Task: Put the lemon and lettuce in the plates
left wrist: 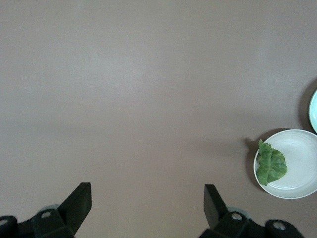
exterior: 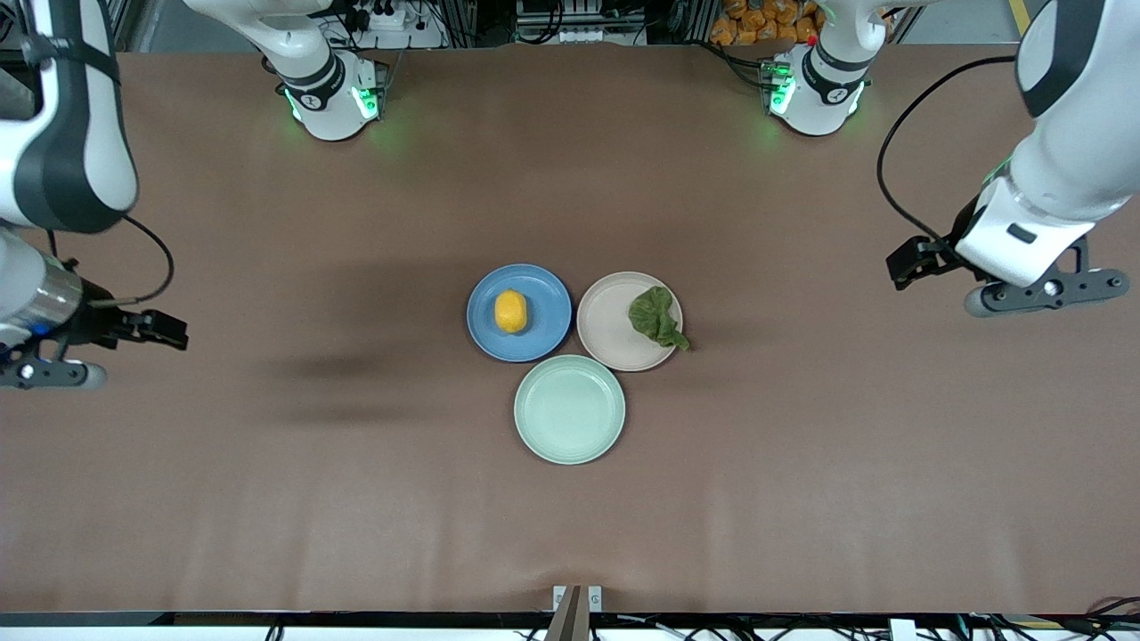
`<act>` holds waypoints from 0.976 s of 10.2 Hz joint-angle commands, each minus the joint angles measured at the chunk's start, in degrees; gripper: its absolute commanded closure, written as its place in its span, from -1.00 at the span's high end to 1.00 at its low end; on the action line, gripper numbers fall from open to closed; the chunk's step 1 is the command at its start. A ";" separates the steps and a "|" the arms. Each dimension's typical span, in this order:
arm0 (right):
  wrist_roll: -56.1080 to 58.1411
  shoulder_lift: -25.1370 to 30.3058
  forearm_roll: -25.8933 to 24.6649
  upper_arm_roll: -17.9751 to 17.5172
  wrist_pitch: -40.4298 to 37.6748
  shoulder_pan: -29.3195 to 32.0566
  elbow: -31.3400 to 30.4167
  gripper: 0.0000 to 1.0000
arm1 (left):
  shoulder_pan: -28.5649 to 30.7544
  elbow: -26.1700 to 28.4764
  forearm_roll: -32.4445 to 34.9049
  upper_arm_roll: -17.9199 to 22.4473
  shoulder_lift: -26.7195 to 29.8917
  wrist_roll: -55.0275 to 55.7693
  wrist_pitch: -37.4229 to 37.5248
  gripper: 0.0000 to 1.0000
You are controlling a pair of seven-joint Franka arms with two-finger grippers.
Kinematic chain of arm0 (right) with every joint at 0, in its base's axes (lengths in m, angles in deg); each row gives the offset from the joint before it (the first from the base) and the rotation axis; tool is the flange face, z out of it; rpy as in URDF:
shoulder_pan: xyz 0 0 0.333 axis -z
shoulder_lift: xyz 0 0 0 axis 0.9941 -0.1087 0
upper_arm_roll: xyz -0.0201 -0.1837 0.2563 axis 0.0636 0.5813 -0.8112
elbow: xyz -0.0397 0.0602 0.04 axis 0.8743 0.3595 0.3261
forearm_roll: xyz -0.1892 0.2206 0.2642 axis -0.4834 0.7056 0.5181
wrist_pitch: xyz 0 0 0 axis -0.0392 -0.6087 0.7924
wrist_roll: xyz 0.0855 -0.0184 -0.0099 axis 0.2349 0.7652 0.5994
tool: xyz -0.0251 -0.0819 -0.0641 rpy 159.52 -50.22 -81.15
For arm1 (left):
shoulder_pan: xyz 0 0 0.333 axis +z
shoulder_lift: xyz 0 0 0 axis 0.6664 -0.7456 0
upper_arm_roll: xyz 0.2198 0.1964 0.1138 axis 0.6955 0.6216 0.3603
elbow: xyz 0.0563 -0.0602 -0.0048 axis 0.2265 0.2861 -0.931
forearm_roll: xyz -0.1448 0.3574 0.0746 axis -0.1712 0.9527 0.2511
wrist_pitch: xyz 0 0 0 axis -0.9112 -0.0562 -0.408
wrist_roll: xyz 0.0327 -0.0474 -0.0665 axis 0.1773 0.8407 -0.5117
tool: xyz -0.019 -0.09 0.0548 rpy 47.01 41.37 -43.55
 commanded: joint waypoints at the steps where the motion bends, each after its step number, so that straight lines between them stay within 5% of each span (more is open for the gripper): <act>1: 0.43 4.66 -0.16 -1.30 -2.30 1.98 -2.05 1.00 | 3.30 -2.65 -3.93 -0.31 0.77 -4.90 2.99 1.00; 7: 0.60 8.54 0.46 -1.74 -15.49 1.98 3.82 1.00 | 3.22 -1.35 -5.45 3.56 6.83 -11.15 7.39 1.00; 10: 0.60 8.46 7.55 -1.83 -18.82 3.46 5.68 1.00 | 3.66 0.32 -7.02 4.43 8.76 -13.00 8.10 1.00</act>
